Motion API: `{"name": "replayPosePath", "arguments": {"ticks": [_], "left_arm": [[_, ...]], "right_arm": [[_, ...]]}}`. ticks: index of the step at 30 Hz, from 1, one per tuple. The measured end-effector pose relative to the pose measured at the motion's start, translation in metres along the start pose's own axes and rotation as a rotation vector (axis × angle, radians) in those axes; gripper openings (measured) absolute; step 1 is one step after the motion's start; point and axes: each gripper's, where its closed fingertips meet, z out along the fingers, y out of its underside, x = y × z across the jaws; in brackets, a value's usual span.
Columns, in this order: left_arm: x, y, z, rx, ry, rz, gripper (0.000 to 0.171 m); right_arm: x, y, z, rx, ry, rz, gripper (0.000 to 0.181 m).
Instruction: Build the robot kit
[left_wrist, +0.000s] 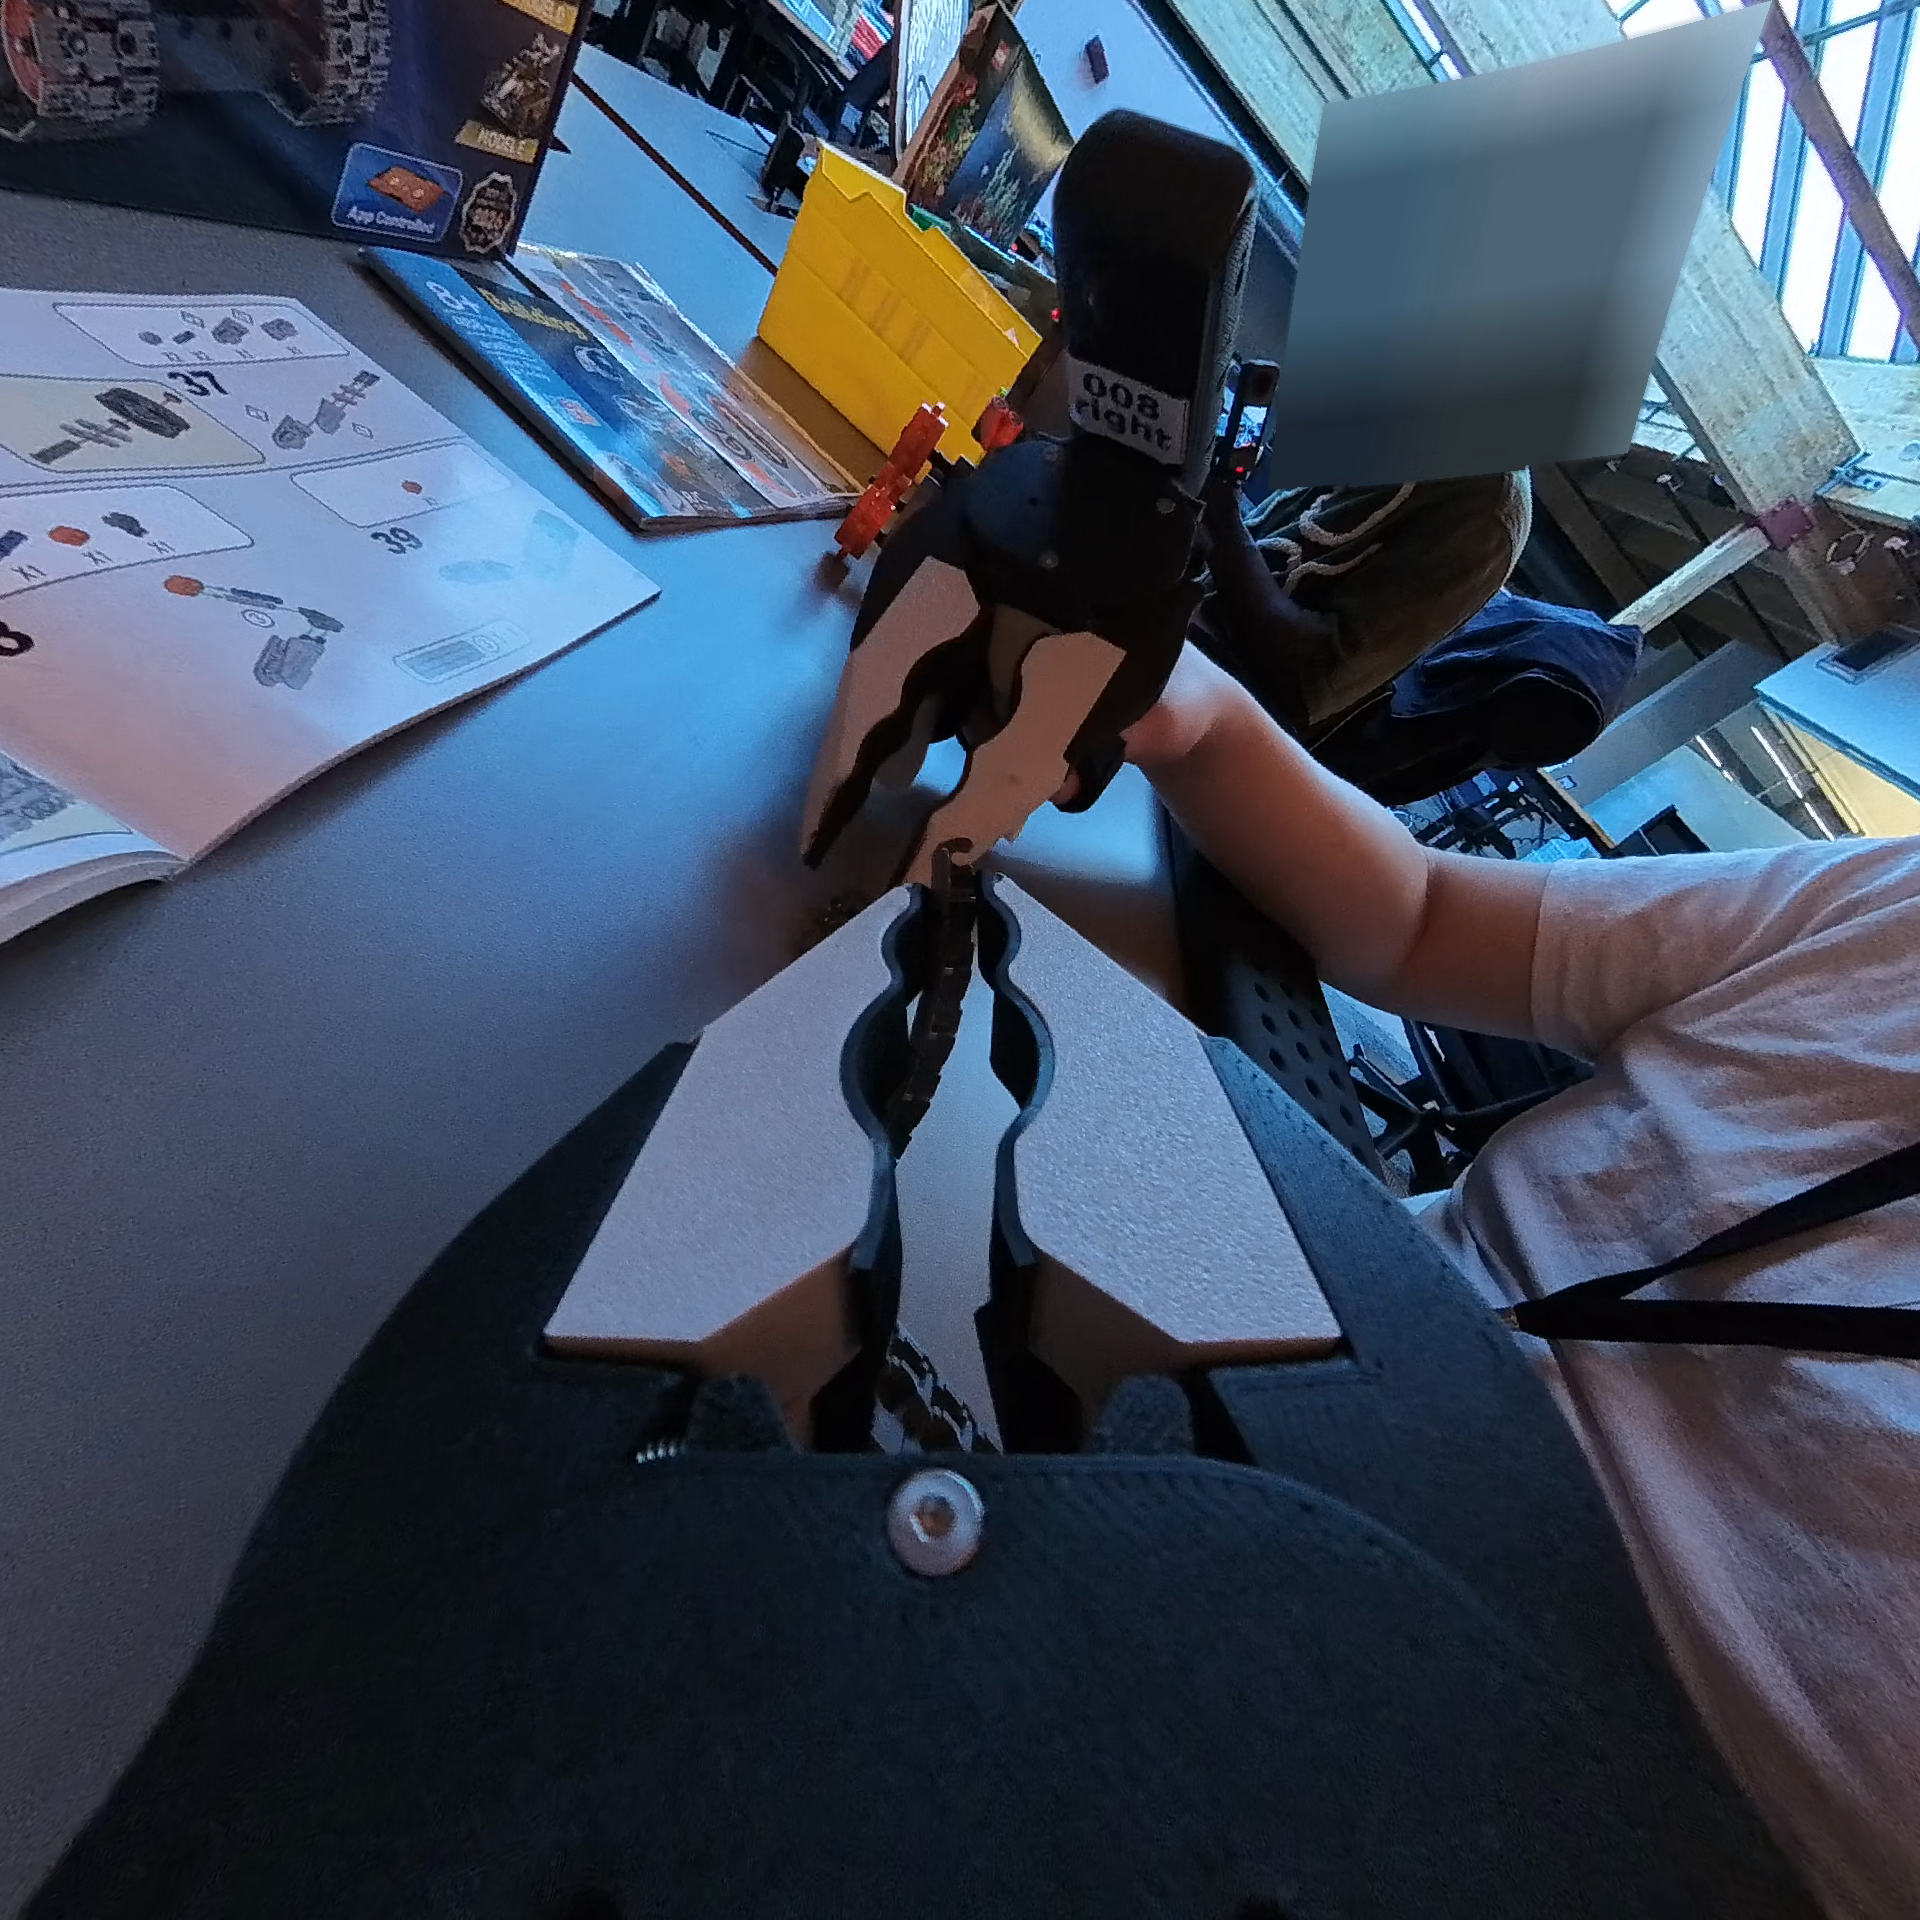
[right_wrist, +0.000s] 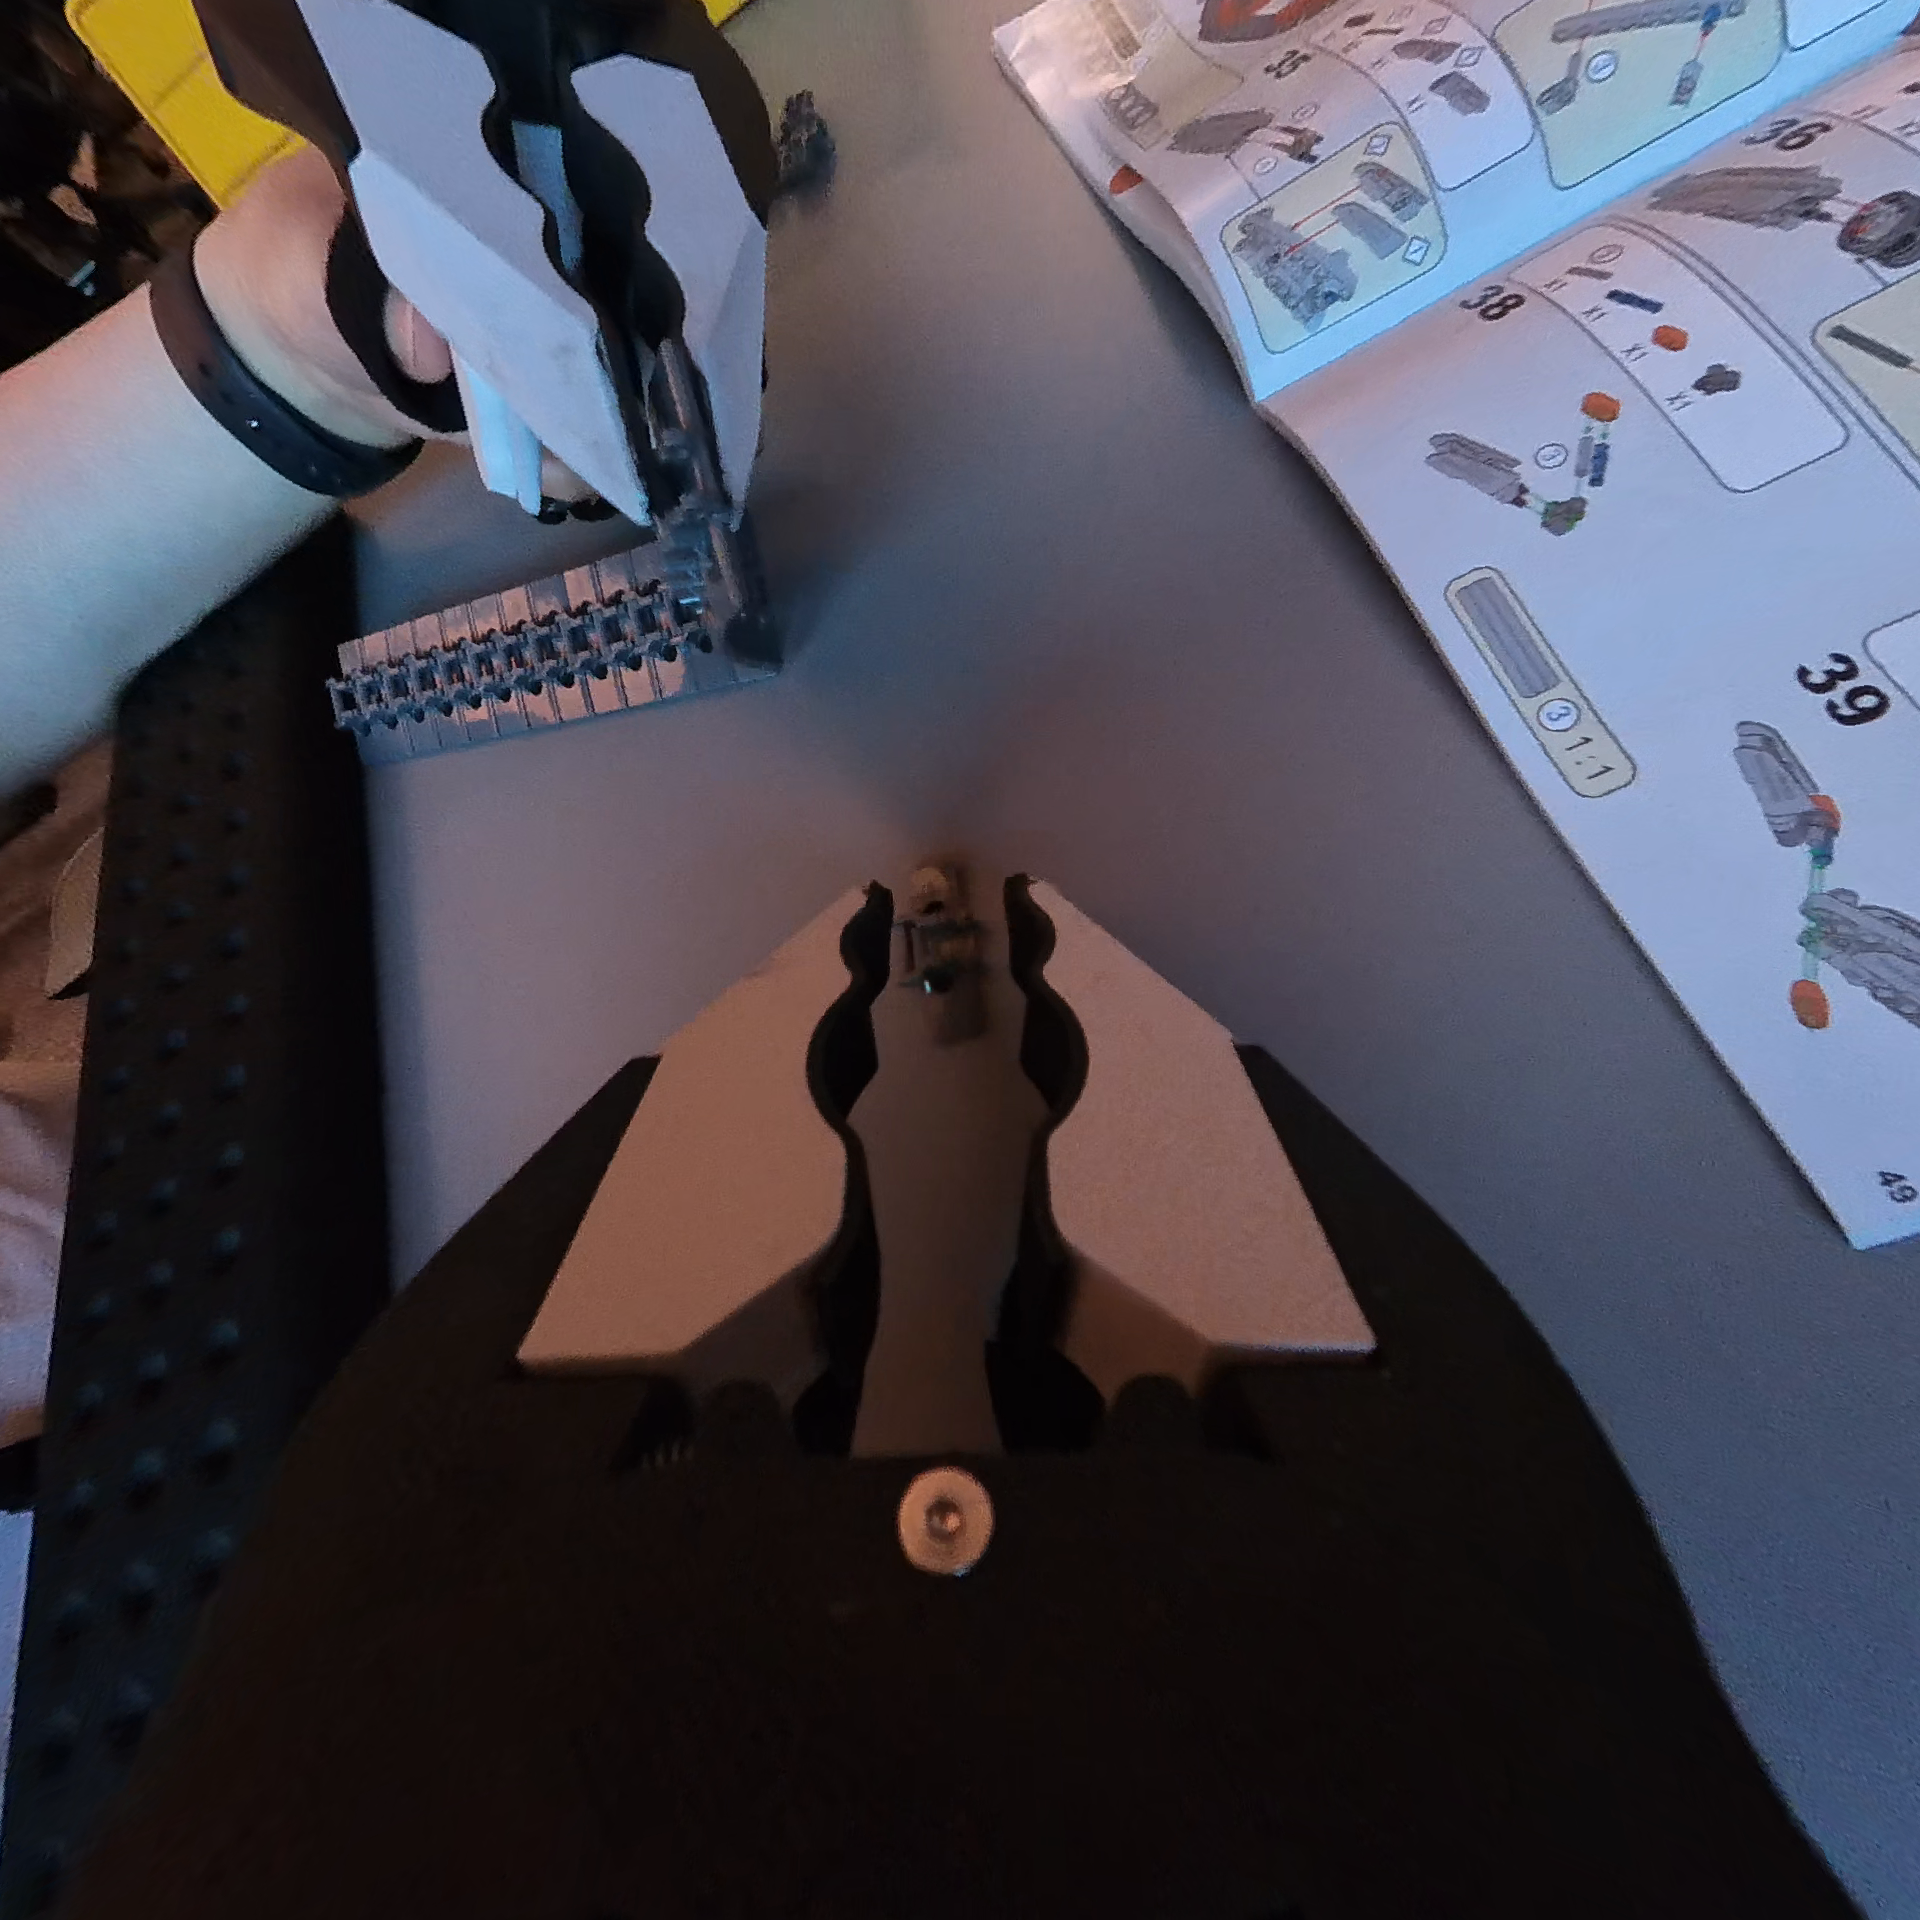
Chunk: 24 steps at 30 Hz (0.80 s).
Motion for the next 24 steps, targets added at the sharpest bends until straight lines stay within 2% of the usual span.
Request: {"name": "replayPosePath", "arguments": {"ticks": [4,8,16,21,24], "left_arm": [[0.000,0.000,0.000,-0.001,0.001,-0.001,0.006],[0.000,0.000,0.000,-0.002,0.002,-0.002,0.006],[0.000,0.000,0.000,0.000,0.002,-0.005,0.006],[0.000,0.000,0.000,-0.002,0.002,-0.004,0.006],[0.000,0.000,0.000,-0.002,0.002,-0.004,0.006]], "right_arm": [[-0.001,0.012,0.007,-0.071,0.008,-0.055,0.022],[0.000,0.013,0.008,-0.080,0.035,-0.111,0.015],[-0.002,0.015,0.007,-0.086,0.004,-0.077,0.014],[-0.006,0.011,0.004,-0.080,0.024,-0.145,0.014],[-0.002,0.008,0.001,-0.077,0.103,-0.240,0.014]]}}
